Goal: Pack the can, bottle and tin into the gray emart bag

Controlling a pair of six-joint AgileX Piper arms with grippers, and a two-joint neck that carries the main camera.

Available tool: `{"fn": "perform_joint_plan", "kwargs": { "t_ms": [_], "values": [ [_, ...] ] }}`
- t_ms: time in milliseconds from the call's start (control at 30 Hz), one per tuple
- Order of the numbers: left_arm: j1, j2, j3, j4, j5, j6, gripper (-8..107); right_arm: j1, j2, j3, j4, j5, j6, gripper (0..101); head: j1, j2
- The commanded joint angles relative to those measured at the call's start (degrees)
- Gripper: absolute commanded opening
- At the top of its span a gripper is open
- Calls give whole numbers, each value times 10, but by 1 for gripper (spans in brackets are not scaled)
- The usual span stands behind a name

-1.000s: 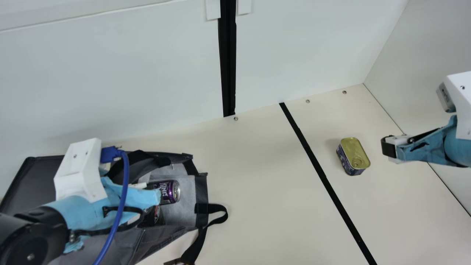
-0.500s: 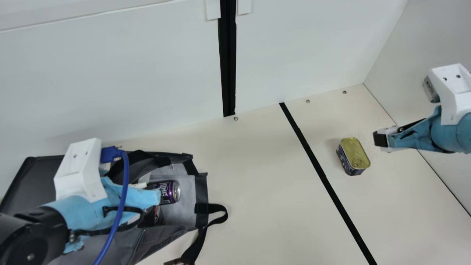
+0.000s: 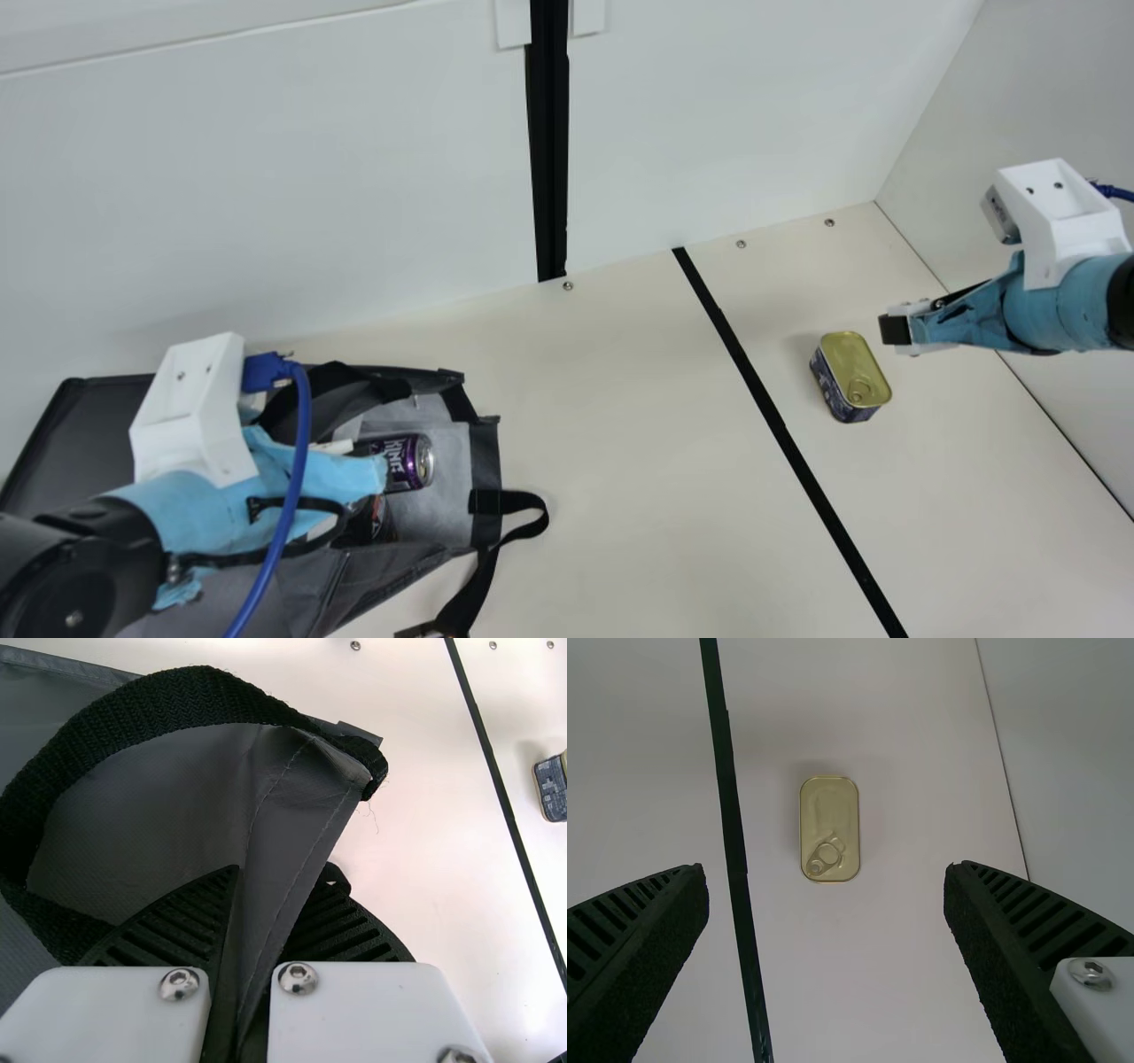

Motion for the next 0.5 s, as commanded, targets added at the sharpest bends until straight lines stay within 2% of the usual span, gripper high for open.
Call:
{"fn": "perform_joint_plan", "kwargs": {
  "t_ms": [0,467],
  "values": [
    [0,0,0,0,0,0,10,0,6,3,3,-4,-1,91,-13,0],
    [0,0,0,0,0,0,10,0,54,7,17,-23,-15,91,-13,0]
  ]
}}
